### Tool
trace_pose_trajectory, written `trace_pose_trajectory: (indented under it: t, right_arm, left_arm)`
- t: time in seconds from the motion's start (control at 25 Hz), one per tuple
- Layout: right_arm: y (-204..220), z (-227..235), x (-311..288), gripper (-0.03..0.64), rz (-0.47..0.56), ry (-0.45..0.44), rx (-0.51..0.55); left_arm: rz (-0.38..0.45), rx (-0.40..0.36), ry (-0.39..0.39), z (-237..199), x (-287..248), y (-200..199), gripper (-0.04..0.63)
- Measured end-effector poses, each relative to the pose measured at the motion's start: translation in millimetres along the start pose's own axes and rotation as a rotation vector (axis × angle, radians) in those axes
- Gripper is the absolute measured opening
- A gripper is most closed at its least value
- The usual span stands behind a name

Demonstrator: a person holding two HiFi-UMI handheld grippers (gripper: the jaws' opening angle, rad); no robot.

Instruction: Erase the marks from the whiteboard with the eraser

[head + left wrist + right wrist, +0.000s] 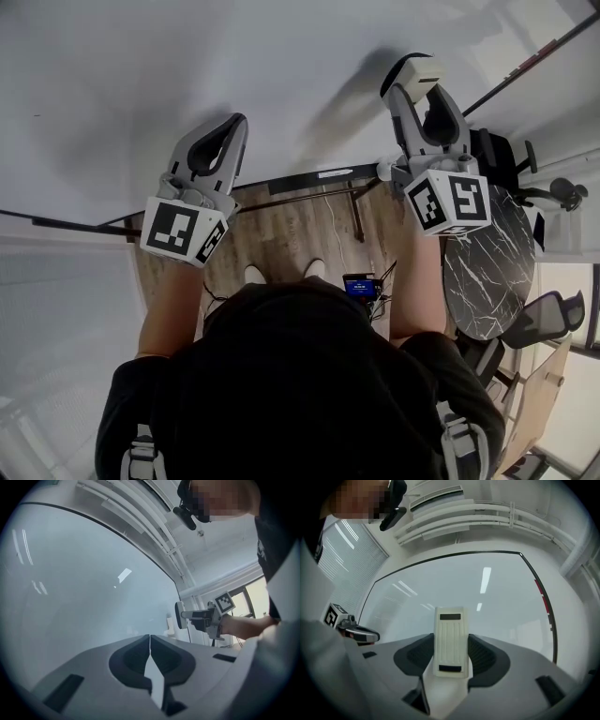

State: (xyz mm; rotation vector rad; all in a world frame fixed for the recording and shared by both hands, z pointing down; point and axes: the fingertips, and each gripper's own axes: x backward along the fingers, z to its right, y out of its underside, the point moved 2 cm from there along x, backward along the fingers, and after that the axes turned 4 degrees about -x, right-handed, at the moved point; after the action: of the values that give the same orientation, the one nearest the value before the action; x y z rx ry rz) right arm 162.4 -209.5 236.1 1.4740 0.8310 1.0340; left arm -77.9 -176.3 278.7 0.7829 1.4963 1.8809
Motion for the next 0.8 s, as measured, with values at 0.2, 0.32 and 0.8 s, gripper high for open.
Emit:
trace_pose_trajectory:
  t: [0.2, 0.32, 0.8]
  right_arm:
    - [21, -25, 7, 0.225, -0.008, -0.113, -0.03]
    - [46, -51, 18, 0.225, -0.03, -0.177, -0.013]
    - [112, -104, 46, 0.224, -0.105, -0.36, -0.118]
  left_arm:
    - [0.005, -0.005, 0.035, 4, 2, 5, 0.008]
    - [-0.008, -0.01, 0.045, 10, 10, 21, 0.008]
    - [-0.049, 0.012, 0.13, 40, 23, 66, 0.005]
